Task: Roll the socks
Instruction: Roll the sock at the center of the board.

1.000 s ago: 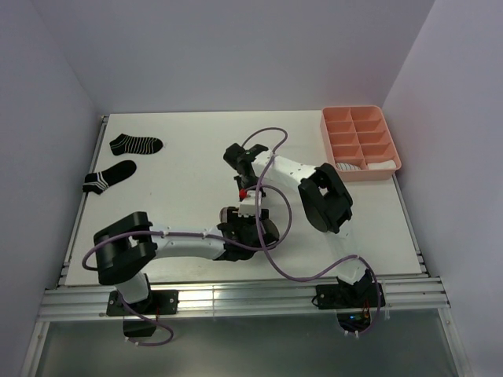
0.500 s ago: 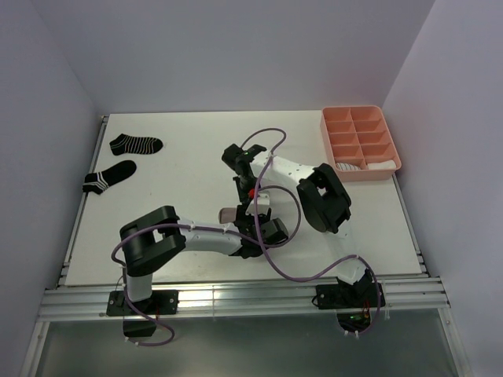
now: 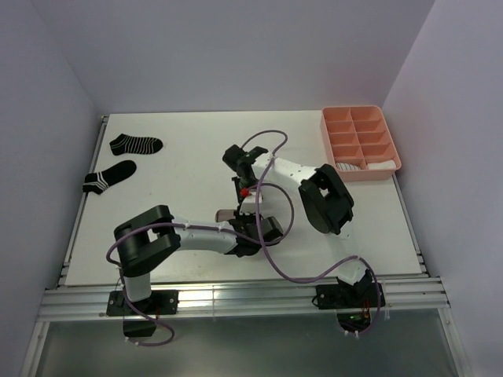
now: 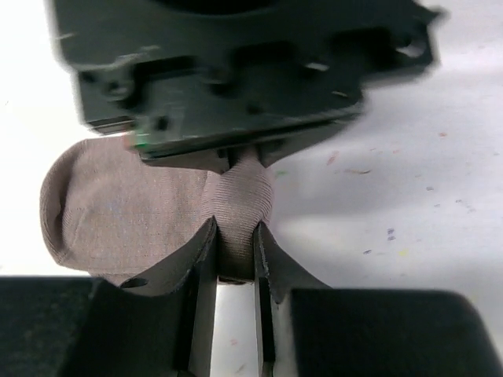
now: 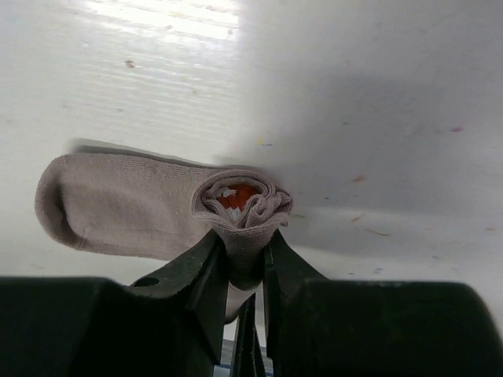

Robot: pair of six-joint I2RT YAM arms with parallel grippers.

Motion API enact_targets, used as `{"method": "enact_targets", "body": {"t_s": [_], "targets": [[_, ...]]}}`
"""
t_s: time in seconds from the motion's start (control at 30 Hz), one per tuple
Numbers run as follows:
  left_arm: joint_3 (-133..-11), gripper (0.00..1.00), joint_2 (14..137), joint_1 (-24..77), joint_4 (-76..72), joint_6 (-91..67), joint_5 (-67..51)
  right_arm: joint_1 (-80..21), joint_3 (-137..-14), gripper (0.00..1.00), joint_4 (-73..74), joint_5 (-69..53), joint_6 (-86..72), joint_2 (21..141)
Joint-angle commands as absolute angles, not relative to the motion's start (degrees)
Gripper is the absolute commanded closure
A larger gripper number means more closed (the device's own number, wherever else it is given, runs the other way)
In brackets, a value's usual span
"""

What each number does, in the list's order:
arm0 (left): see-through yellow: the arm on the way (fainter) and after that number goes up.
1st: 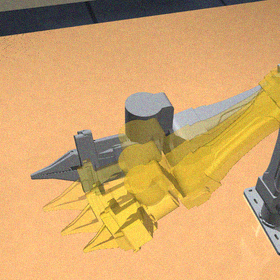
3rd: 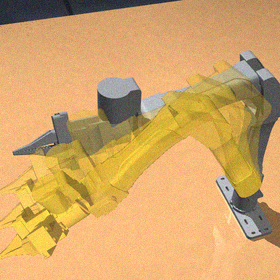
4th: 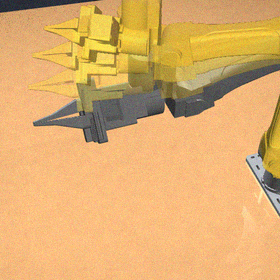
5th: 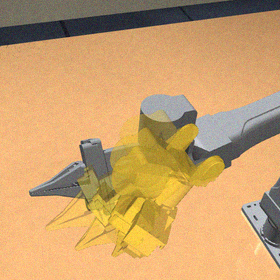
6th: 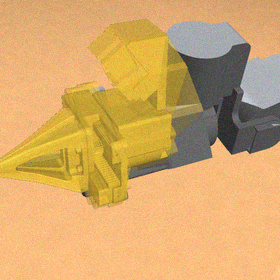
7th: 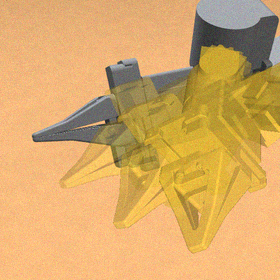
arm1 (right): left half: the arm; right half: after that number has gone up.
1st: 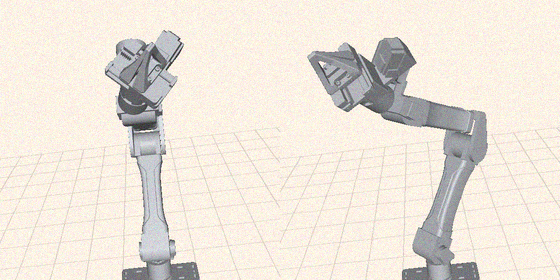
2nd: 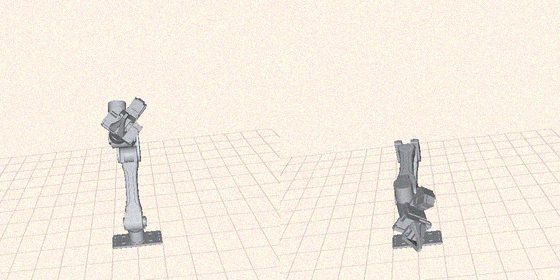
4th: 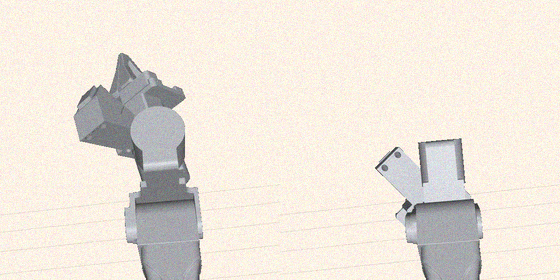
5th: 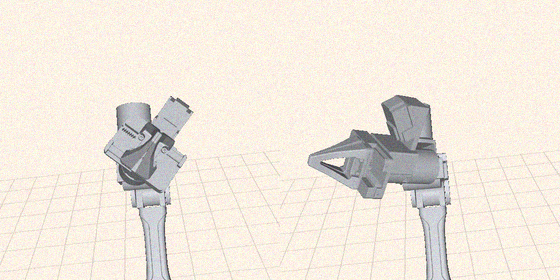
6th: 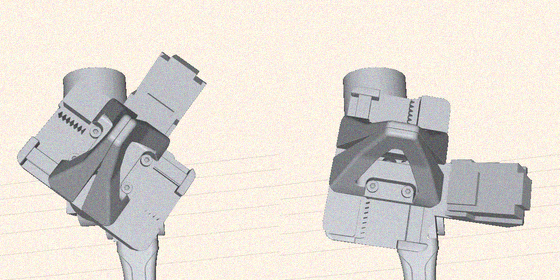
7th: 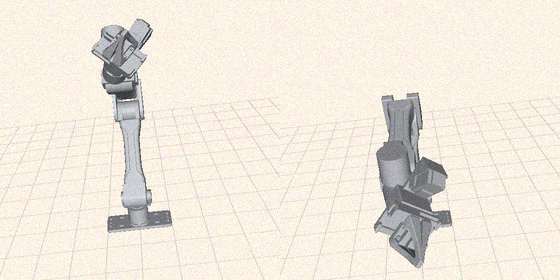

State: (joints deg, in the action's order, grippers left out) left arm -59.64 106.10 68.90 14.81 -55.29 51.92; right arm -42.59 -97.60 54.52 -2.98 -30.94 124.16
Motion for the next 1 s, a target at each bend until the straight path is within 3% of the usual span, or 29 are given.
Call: {"method": "enact_targets", "body": {"t_s": [0.0,0.17,0.47,0.7,0.97], "targets": [[-54.15,0.98,102.58,67.33,17.14,-59.41,46.68,-43.60,-92.03,0.75,45.99,-9.83,-34.71,124.20],[-46.52,0.99,95.37,65.83,16.79,-63.72,42.46,-40.87,-88.25,0.52,36.84,-13.88,-37.61,115.06],[-35.09,0.99,82.19,61.53,14.50,-69.78,35.17,-35.60,-74.03,0.35,14.87,-17.57,-45.26,101.26],[-27.78,0.99,69.72,55.82,13.88,-75.93,29.62,-36.03,-65.67,0.33,2.91,-24.96,-43.60,100.02],[-24.09,0.99,65.13,51.16,15.91,-81.55,24.44,-41.56,-54.68,0.33,-11.85,-31.73,-45.70,102.56]]}}
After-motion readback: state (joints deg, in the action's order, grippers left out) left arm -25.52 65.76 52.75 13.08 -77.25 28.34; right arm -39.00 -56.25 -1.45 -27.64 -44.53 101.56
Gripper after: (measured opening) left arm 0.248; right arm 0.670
